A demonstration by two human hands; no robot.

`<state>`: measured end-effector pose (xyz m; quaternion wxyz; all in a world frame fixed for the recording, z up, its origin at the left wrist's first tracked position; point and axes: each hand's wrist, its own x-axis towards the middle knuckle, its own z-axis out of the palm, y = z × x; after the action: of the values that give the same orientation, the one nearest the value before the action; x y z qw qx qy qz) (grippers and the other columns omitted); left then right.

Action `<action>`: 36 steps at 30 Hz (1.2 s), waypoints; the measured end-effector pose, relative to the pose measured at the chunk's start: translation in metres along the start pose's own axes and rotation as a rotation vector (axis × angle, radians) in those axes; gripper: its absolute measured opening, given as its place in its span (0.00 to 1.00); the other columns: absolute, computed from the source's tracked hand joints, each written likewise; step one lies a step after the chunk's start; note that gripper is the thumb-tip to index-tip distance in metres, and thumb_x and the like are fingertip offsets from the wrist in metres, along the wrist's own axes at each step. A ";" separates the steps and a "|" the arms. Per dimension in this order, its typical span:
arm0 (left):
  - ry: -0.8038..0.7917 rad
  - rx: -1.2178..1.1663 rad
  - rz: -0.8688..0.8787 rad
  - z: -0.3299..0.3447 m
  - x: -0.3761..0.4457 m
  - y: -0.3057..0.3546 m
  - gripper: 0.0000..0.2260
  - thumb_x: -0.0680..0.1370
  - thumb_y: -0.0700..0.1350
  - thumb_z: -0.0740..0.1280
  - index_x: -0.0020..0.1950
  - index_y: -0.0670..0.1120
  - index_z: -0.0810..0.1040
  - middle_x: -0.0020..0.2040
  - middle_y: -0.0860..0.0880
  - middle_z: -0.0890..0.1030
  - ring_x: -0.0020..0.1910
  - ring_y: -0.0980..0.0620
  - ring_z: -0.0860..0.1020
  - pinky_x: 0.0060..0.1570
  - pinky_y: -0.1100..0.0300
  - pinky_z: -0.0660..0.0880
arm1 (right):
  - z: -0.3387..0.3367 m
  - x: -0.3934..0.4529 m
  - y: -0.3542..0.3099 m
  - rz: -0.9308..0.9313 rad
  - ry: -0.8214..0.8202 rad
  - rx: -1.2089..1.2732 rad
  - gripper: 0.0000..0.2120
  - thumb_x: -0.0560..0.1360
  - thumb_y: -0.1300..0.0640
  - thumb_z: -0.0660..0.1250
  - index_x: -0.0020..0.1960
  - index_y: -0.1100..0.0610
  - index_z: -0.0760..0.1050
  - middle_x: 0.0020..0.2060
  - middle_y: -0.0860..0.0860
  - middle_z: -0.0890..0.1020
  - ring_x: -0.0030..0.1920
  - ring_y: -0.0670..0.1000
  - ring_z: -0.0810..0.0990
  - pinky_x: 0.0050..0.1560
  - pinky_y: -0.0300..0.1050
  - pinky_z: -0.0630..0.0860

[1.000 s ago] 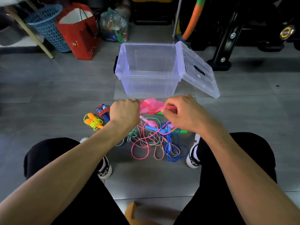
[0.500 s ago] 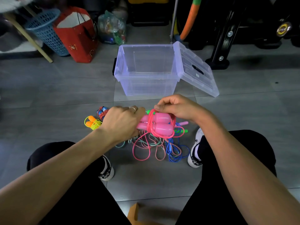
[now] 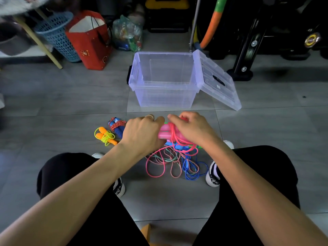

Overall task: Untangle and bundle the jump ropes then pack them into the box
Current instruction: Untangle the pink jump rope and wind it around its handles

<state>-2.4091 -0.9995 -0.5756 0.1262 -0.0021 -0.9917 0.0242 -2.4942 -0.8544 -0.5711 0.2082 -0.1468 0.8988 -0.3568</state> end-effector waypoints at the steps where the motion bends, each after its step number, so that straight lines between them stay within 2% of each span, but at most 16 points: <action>1: -0.041 -0.064 -0.034 -0.001 0.000 -0.001 0.15 0.62 0.51 0.74 0.40 0.47 0.74 0.29 0.50 0.72 0.27 0.40 0.76 0.29 0.60 0.64 | 0.003 0.000 0.000 -0.014 0.055 0.008 0.21 0.74 0.38 0.65 0.35 0.55 0.74 0.31 0.48 0.76 0.34 0.47 0.74 0.32 0.39 0.66; 3: -0.176 -0.308 -0.106 -0.008 0.002 -0.009 0.15 0.64 0.55 0.74 0.44 0.50 0.75 0.31 0.53 0.73 0.33 0.45 0.74 0.33 0.58 0.68 | 0.006 0.002 0.002 -0.064 0.139 0.039 0.21 0.73 0.40 0.67 0.37 0.58 0.76 0.31 0.50 0.77 0.33 0.47 0.73 0.31 0.35 0.66; 4: -0.201 -0.476 -0.144 -0.012 0.003 -0.015 0.16 0.64 0.55 0.75 0.45 0.51 0.76 0.31 0.53 0.75 0.32 0.49 0.74 0.32 0.59 0.71 | 0.006 0.003 0.003 -0.087 0.176 0.067 0.21 0.73 0.41 0.68 0.37 0.59 0.76 0.31 0.51 0.77 0.32 0.45 0.72 0.31 0.34 0.65; 5: -0.211 -0.680 -0.197 -0.017 0.006 -0.022 0.14 0.65 0.53 0.76 0.46 0.51 0.78 0.31 0.53 0.77 0.29 0.52 0.73 0.30 0.61 0.72 | 0.004 0.003 0.003 -0.104 0.214 0.108 0.20 0.74 0.42 0.68 0.37 0.60 0.76 0.30 0.50 0.76 0.30 0.44 0.71 0.31 0.33 0.65; 7: -0.176 -1.130 -0.334 -0.024 0.010 -0.028 0.05 0.73 0.47 0.74 0.45 0.48 0.80 0.29 0.50 0.76 0.23 0.54 0.72 0.24 0.63 0.70 | -0.001 0.003 0.002 -0.128 0.297 0.202 0.19 0.74 0.44 0.69 0.35 0.59 0.75 0.27 0.48 0.74 0.28 0.41 0.70 0.31 0.31 0.65; 8: -0.147 -1.273 -0.428 -0.023 0.012 -0.027 0.06 0.78 0.47 0.69 0.44 0.45 0.80 0.27 0.48 0.75 0.22 0.53 0.71 0.22 0.63 0.69 | -0.002 0.002 0.001 -0.149 0.335 0.236 0.18 0.75 0.46 0.69 0.35 0.59 0.74 0.26 0.47 0.73 0.28 0.40 0.71 0.32 0.30 0.65; 9: -0.127 -1.323 -0.530 -0.020 0.014 -0.024 0.13 0.80 0.50 0.65 0.42 0.43 0.78 0.25 0.46 0.73 0.21 0.51 0.70 0.21 0.63 0.68 | -0.002 0.001 0.000 -0.174 0.357 0.252 0.18 0.75 0.47 0.69 0.35 0.58 0.74 0.26 0.46 0.73 0.28 0.39 0.71 0.32 0.29 0.65; 12: -0.081 -1.203 -0.723 -0.010 0.015 -0.010 0.22 0.80 0.56 0.63 0.37 0.39 0.71 0.23 0.47 0.68 0.21 0.50 0.66 0.25 0.62 0.63 | 0.005 -0.008 -0.004 -0.229 0.378 0.286 0.17 0.76 0.49 0.70 0.35 0.58 0.72 0.25 0.44 0.73 0.28 0.38 0.72 0.31 0.28 0.65; 16: 0.040 -1.056 -0.813 -0.002 0.019 -0.008 0.25 0.77 0.57 0.66 0.34 0.37 0.68 0.25 0.50 0.65 0.24 0.50 0.63 0.27 0.57 0.66 | 0.015 -0.013 -0.007 -0.239 0.443 0.361 0.18 0.77 0.50 0.69 0.34 0.59 0.69 0.23 0.44 0.71 0.26 0.40 0.71 0.31 0.29 0.65; 20: 0.113 -1.049 -0.800 -0.005 0.025 -0.013 0.23 0.76 0.53 0.69 0.28 0.40 0.68 0.24 0.49 0.62 0.24 0.50 0.59 0.24 0.61 0.61 | 0.010 -0.006 -0.006 -0.197 0.383 0.353 0.20 0.78 0.47 0.65 0.32 0.56 0.68 0.23 0.46 0.69 0.27 0.42 0.68 0.31 0.32 0.64; 23: 0.119 -1.006 -0.758 -0.005 0.026 -0.023 0.21 0.76 0.48 0.68 0.25 0.44 0.68 0.22 0.51 0.61 0.25 0.53 0.59 0.25 0.62 0.60 | -0.009 0.005 0.001 -0.208 0.253 0.138 0.24 0.77 0.42 0.65 0.29 0.56 0.69 0.22 0.47 0.69 0.26 0.44 0.68 0.30 0.34 0.63; 27: 0.142 -0.867 -0.725 0.000 0.025 -0.030 0.17 0.74 0.45 0.67 0.28 0.39 0.71 0.24 0.49 0.63 0.26 0.53 0.60 0.24 0.63 0.61 | -0.040 0.006 0.010 -0.179 0.119 -0.068 0.22 0.73 0.42 0.68 0.29 0.56 0.71 0.20 0.45 0.71 0.25 0.44 0.68 0.30 0.38 0.64; 29: 0.149 -0.814 -0.725 0.003 0.024 -0.032 0.16 0.73 0.45 0.67 0.29 0.38 0.71 0.23 0.50 0.63 0.26 0.52 0.60 0.24 0.62 0.62 | -0.046 0.003 0.012 -0.165 -0.053 -0.057 0.19 0.73 0.46 0.70 0.29 0.56 0.71 0.19 0.43 0.70 0.23 0.43 0.66 0.28 0.35 0.62; 32: 0.085 -0.723 -0.648 0.010 0.019 -0.029 0.17 0.73 0.46 0.67 0.27 0.40 0.69 0.22 0.47 0.65 0.25 0.47 0.62 0.25 0.59 0.65 | -0.043 -0.003 0.007 -0.261 -0.248 0.112 0.11 0.72 0.55 0.72 0.34 0.56 0.76 0.25 0.44 0.73 0.28 0.42 0.68 0.34 0.40 0.67; 34: 0.033 -0.729 -0.539 0.010 0.015 -0.021 0.19 0.73 0.43 0.68 0.25 0.41 0.66 0.21 0.48 0.64 0.24 0.48 0.62 0.24 0.61 0.64 | -0.042 -0.002 0.003 -0.336 -0.233 0.249 0.09 0.74 0.59 0.72 0.37 0.57 0.76 0.28 0.46 0.73 0.29 0.42 0.69 0.34 0.36 0.67; 36: -0.002 -0.858 -0.485 0.005 0.015 -0.016 0.19 0.74 0.41 0.68 0.26 0.38 0.66 0.23 0.47 0.62 0.24 0.50 0.60 0.24 0.62 0.61 | -0.043 0.004 0.001 -0.338 -0.118 0.322 0.09 0.74 0.58 0.72 0.37 0.56 0.76 0.28 0.45 0.71 0.28 0.41 0.67 0.32 0.33 0.65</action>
<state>-2.4249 -1.0152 -0.5763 0.1150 0.1771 -0.8842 -0.4167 -2.5184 -0.8310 -0.5449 0.2185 -0.2806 0.7793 -0.5159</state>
